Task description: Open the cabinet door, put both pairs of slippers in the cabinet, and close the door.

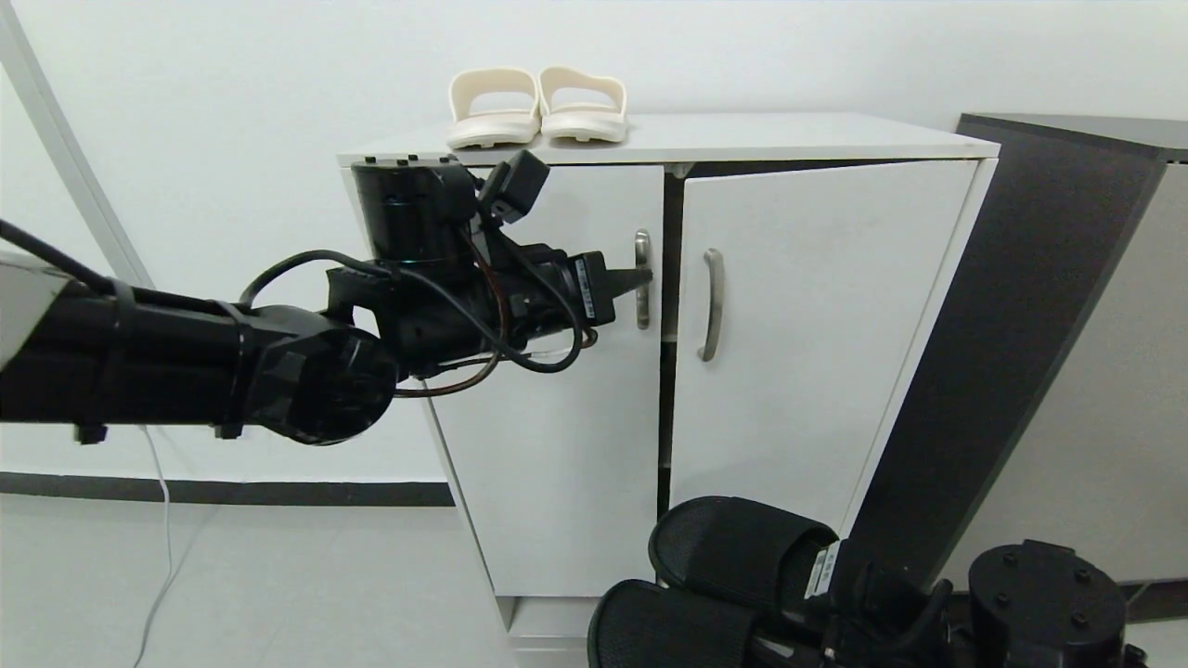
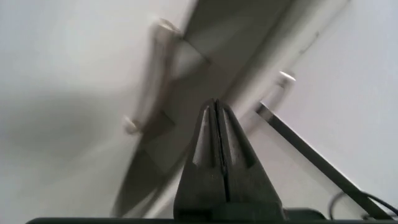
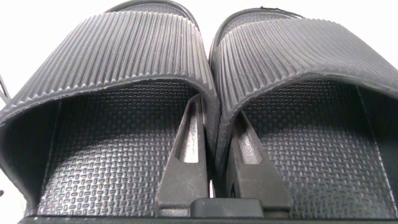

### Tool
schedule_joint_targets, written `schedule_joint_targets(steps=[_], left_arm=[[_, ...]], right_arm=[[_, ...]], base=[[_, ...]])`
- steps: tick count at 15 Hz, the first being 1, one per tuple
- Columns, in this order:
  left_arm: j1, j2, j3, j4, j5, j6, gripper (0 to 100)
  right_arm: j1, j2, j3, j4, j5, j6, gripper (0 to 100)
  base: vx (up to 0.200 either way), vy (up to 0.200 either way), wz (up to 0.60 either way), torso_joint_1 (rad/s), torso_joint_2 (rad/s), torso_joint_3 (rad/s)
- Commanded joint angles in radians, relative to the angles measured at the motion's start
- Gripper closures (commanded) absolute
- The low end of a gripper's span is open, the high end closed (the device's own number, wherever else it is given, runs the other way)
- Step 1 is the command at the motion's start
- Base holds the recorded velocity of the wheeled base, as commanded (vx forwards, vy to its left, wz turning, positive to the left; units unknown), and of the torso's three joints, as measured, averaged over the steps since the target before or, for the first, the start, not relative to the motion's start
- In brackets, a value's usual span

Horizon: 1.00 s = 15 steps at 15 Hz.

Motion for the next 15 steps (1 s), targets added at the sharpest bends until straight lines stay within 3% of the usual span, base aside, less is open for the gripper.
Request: schedule_joint_targets(steps=[1, 5, 10, 15], left_arm=[[0.009, 0.065, -0.048, -0.014, -0.002, -0.002, 100], [-0.001, 0.137, -0.145, -0.023, -0.002, -0.002, 100], [-0.044, 0.162, -0.169, -0.023, -0.002, 0.000, 100], [-0.101, 0.110, -0.102, -0.028, 0.000, 0.007, 100]], right_arm=[[0.001, 0.001, 0.000, 0.000, 0.000, 0.000, 100], [0.002, 0.010, -0.002, 0.000, -0.001, 0.000, 100], [0.002, 0.015, 0.000, 0.000, -0.001, 0.000, 100], [0.007, 0.015, 0.000, 0.001, -0.003, -0.002, 100]], base=[[0.000, 0.000, 0.00, 0.000, 0.00, 0.000], [0.000, 0.000, 0.00, 0.000, 0.00, 0.000], [0.000, 0.000, 0.00, 0.000, 0.00, 0.000], [-0.200, 0.000, 0.00, 0.004, 0.00, 0.000]])
